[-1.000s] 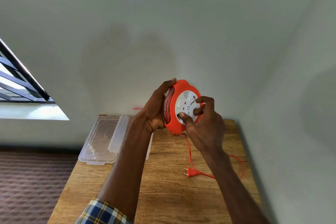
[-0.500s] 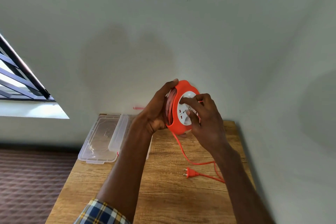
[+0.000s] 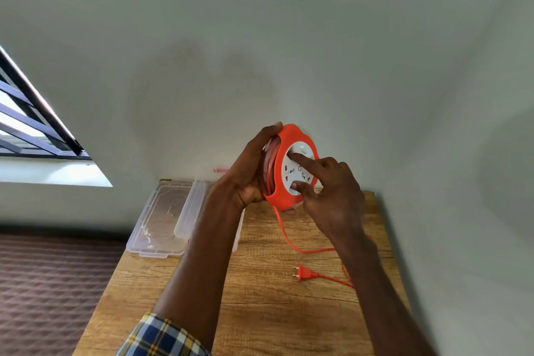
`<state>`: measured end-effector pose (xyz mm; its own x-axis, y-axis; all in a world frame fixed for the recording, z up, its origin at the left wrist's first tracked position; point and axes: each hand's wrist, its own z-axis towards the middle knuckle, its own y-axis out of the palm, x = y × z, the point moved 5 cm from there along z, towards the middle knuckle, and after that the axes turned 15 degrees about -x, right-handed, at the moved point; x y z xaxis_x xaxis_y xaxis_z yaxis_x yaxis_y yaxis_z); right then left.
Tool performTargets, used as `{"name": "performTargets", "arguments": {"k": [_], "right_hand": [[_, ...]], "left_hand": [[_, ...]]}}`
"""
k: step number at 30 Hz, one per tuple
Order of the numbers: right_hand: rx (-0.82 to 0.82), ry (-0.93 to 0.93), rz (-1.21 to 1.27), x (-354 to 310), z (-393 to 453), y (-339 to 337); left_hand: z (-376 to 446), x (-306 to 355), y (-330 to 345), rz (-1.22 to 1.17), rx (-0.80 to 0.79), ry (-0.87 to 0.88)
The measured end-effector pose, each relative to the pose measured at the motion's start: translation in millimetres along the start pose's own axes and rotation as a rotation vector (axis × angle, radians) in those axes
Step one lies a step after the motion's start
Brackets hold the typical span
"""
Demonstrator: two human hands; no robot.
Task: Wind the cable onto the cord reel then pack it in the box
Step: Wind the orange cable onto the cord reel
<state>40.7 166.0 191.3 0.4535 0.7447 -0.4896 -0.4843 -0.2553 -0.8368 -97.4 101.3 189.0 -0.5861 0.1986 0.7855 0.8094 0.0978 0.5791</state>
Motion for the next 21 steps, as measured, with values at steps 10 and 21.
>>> {"name": "performTargets", "arguments": {"k": [10, 21], "right_hand": [[0.055, 0.344, 0.603, 4.9, 3.1, -0.2], [-0.067, -0.264, 0.066, 7.7, 2.0, -5.2]], "left_hand": [[0.7, -1.5, 10.6, 0.021, 0.005, 0.010], [-4.8, 4.4, 0.2, -0.021, -0.005, 0.024]]}}
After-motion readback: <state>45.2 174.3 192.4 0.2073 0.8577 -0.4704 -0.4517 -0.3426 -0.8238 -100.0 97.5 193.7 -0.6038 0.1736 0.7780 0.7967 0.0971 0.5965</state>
